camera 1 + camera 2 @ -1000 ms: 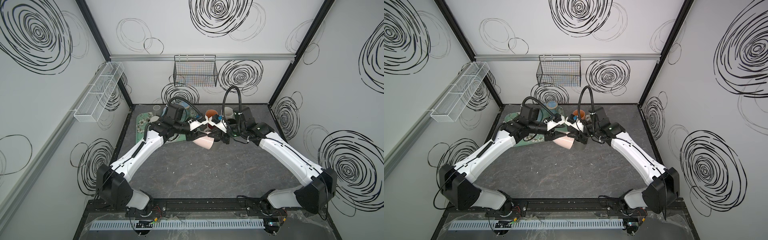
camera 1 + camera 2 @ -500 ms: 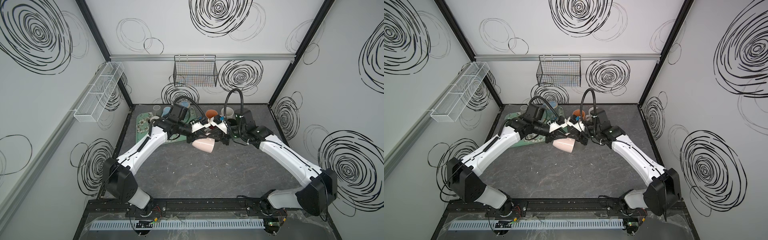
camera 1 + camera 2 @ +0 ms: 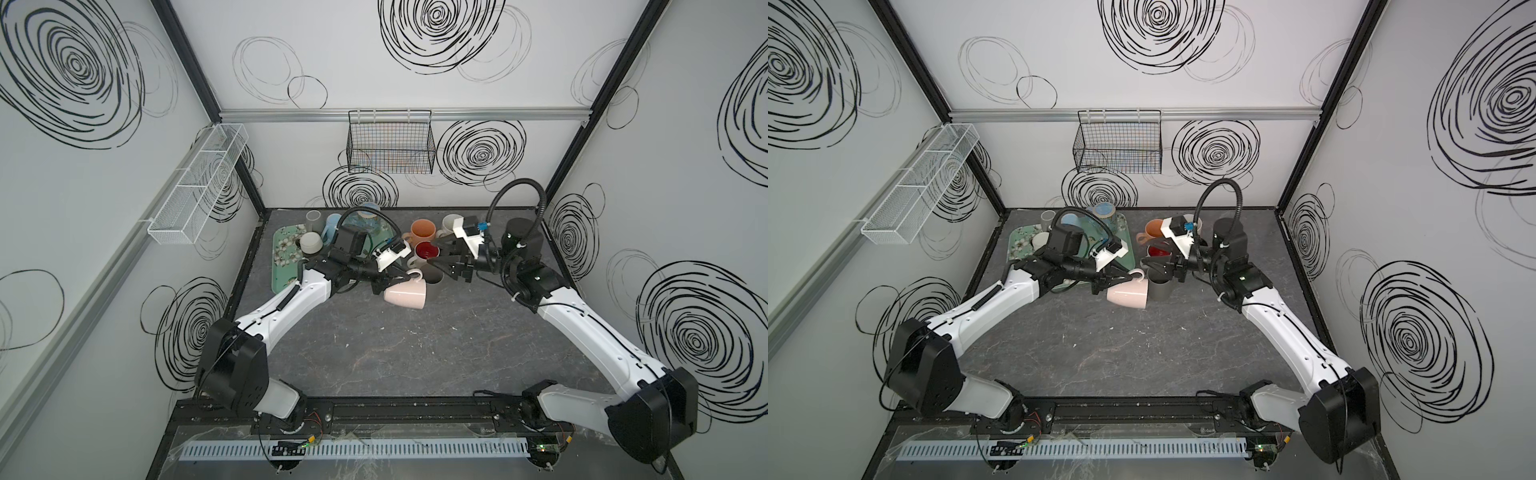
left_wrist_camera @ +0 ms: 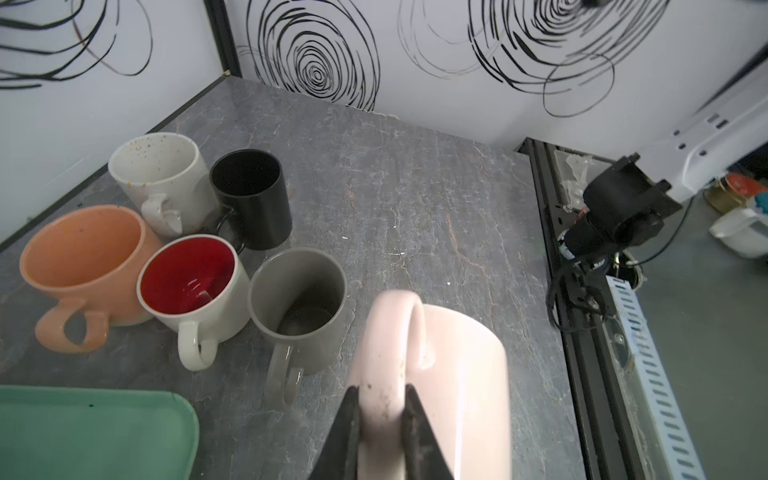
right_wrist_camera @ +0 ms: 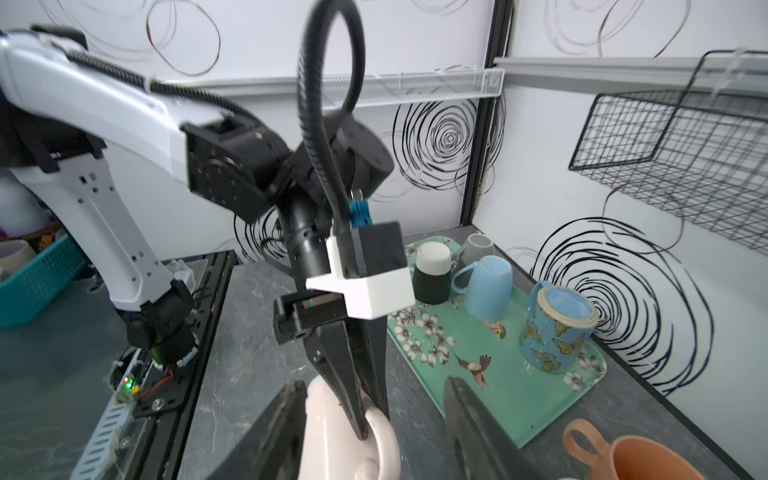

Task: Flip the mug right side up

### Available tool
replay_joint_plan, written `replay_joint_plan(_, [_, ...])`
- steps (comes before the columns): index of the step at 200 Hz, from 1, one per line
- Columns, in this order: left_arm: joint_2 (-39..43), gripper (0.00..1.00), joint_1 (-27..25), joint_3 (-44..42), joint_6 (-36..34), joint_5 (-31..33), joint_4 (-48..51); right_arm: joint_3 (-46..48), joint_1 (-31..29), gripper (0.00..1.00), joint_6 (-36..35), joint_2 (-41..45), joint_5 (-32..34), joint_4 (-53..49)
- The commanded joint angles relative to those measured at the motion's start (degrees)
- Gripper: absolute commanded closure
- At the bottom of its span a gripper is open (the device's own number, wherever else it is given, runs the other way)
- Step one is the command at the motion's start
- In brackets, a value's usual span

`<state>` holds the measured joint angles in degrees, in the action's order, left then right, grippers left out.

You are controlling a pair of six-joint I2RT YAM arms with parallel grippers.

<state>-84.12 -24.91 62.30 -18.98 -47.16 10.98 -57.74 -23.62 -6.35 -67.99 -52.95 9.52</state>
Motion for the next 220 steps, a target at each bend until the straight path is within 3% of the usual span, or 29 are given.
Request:
replay_joint_plan(1, [4.65, 1.0, 1.11, -1.69, 10.6, -6.21, -18.6, 2.16, 1.13, 0.41, 6.73, 0.64, -4.31, 7.22])
replay_joint_plan(79, [5.2, 1.0, -0.66, -1.72, 13.96, -8.46, -22.51, -0.07, -0.33, 0.39, 5.22, -5.65, -4.11, 0.89])
replay_joint_plan(126, [5.88, 1.0, -1.02, -0.88, 13.39, -8.17, -21.34, -1.77, -0.65, 0.47, 4.33, -8.13, -6.9, -1.85])
replay_joint_plan(184, [5.72, 1.0, -1.27, 0.01, 13.11, -9.08, -20.12, -2.05, -0.89, 0.48, 3.21, -9.34, -6.94, -2.86])
replay_joint_plan(205, [5.63, 1.0, -1.29, 0.27, 13.11, -9.18, -20.04, -3.22, -0.96, 0.52, 2.93, -10.6, -8.45, -4.13])
replay_joint_plan(220, [5.58, 1.0, -1.38, 0.41, 13.02, -9.18, -19.97, -4.19, -0.99, 0.62, 2.33, -11.45, -9.78, -4.87])
